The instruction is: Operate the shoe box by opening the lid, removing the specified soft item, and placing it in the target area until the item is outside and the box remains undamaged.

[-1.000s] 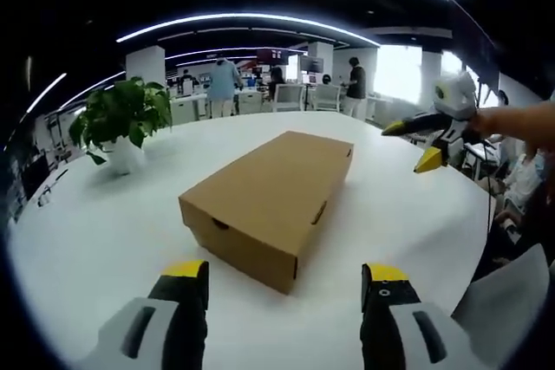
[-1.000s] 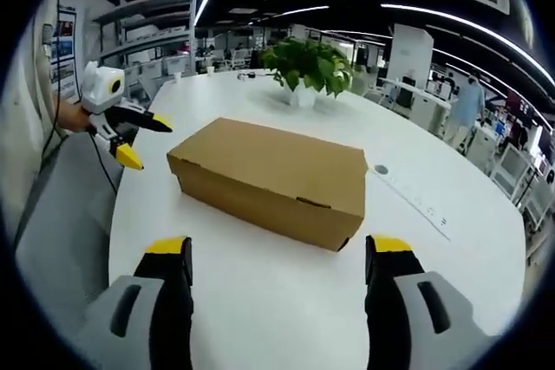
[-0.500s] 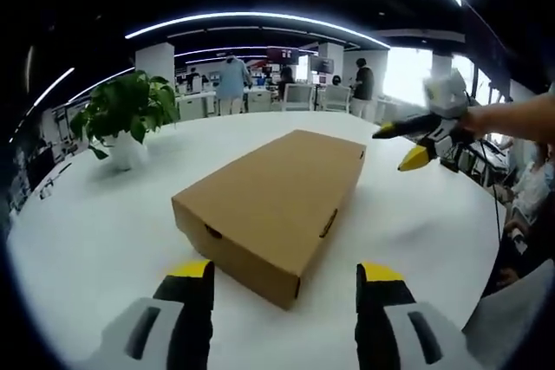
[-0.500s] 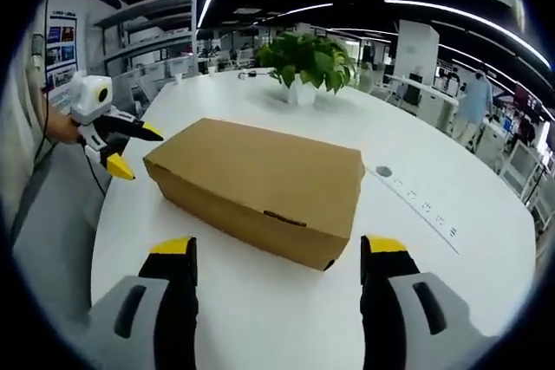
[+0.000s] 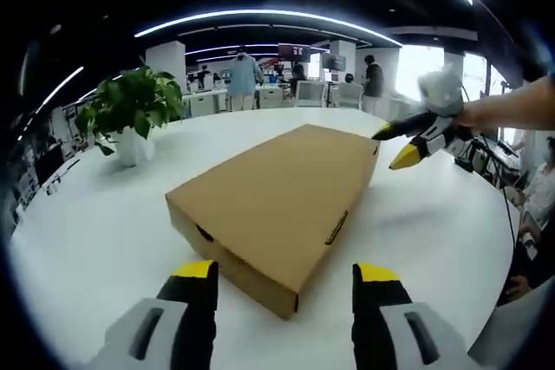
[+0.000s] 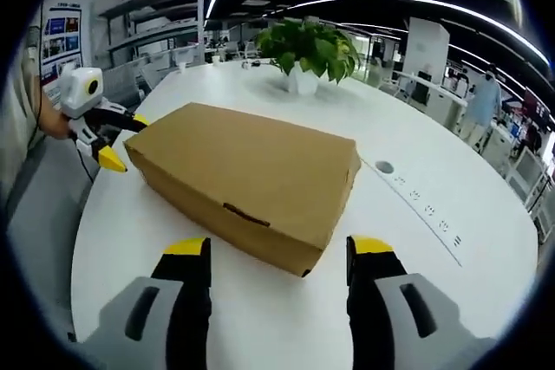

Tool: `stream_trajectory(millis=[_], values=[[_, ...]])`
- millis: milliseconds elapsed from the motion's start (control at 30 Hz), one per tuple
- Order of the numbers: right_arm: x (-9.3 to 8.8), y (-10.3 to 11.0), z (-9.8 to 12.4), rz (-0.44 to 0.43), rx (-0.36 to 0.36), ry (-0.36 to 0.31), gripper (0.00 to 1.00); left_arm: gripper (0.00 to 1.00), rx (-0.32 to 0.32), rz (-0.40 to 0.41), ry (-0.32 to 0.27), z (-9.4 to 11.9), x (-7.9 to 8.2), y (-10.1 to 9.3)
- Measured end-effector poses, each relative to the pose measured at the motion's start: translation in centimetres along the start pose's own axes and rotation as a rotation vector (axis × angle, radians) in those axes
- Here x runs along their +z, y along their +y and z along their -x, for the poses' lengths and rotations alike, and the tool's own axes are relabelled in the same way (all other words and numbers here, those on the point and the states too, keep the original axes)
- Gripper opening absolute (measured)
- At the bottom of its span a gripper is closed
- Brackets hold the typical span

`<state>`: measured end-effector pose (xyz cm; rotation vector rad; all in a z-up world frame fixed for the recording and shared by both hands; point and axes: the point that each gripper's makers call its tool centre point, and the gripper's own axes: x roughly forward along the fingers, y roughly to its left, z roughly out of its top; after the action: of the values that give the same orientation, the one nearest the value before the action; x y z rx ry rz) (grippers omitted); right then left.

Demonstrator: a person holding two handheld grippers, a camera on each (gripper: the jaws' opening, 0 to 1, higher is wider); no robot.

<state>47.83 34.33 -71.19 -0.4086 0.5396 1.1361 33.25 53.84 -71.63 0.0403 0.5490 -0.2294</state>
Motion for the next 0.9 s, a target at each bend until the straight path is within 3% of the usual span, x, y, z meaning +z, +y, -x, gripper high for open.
stream_trajectory(millis=[433, 667, 900], values=[[-0.6, -0.7, -1.6, -0.012, 0.021, 0.012, 0.47, 0.6, 0.056, 0.058, 0.011, -1.3, -0.3, 0.9], [-0.6, -0.1, -1.6, -0.02, 0.052, 0.015, 0.41, 0.61, 0.062, 0.087, 0.015, -1.6, -0.4, 0.7], [-0.7, -0.1, -1.5, -0.047, 0.035, 0.031, 0.39, 0.61, 0.049, 0.128, 0.011, -1.4, -0.2, 0.6]])
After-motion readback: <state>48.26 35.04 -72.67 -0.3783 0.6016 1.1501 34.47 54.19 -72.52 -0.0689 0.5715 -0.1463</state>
